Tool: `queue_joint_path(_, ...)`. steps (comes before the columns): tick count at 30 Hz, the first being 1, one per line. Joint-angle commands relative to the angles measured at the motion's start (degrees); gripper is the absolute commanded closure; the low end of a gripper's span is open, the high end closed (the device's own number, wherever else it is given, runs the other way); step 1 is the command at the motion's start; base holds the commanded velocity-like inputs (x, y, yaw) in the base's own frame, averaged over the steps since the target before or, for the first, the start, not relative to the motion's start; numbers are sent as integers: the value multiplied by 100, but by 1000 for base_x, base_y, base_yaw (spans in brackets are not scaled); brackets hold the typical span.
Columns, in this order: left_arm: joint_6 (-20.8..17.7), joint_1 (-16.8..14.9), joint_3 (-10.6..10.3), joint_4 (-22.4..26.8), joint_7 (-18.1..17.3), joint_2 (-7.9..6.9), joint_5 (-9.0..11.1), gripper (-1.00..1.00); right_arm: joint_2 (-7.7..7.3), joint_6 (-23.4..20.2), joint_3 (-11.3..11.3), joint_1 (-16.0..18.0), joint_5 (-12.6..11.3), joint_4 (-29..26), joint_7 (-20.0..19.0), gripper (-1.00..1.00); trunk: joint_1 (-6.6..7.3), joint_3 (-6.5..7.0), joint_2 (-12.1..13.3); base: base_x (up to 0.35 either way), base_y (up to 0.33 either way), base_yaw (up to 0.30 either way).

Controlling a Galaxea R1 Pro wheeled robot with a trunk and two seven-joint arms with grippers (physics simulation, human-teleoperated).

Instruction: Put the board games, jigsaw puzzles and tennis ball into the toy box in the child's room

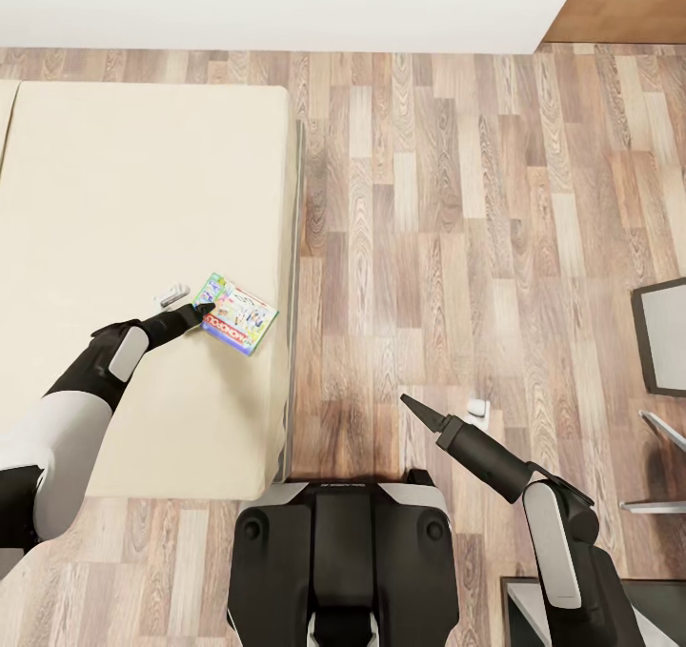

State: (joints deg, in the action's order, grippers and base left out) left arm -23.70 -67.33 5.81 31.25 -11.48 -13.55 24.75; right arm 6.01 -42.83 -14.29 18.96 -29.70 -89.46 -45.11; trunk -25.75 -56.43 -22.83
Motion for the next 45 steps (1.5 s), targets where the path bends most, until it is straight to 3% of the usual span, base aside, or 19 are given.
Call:
queue_joint_path(1, -47, -1, 25, 4, -21, 4, 28, -100, 5, -35, -12, 3, -10, -1, -15, -100, -3, -6, -9, 0, 0, 0)
queue_joint_path(13, -60, 0, 15, 4, -49, 50, 45, -100, 5, -35, -12, 3, -10, 1, -15, -100, -3, -6, -9, 0, 0, 0)
queue_joint_path(23, -88, 0, 3, 5, -317, 123, 41, -100, 5, -35, -12, 3, -10, 0, -15, -100, -3, -6, -9, 0, 0, 0)
queue_joint_path(36, -98, 0, -173, 50, -412, 135, 53, -100, 5, -32, -12, 3, -10, 0, -7, -100, -3, -6, -9, 0, 0, 0)
queue_joint_path(45, -124, 0, -177, 64, -748, 140, 48, -100, 5, -32, -12, 3, -10, 0, -6, -100, -3, -6, -9, 0, 0, 0)
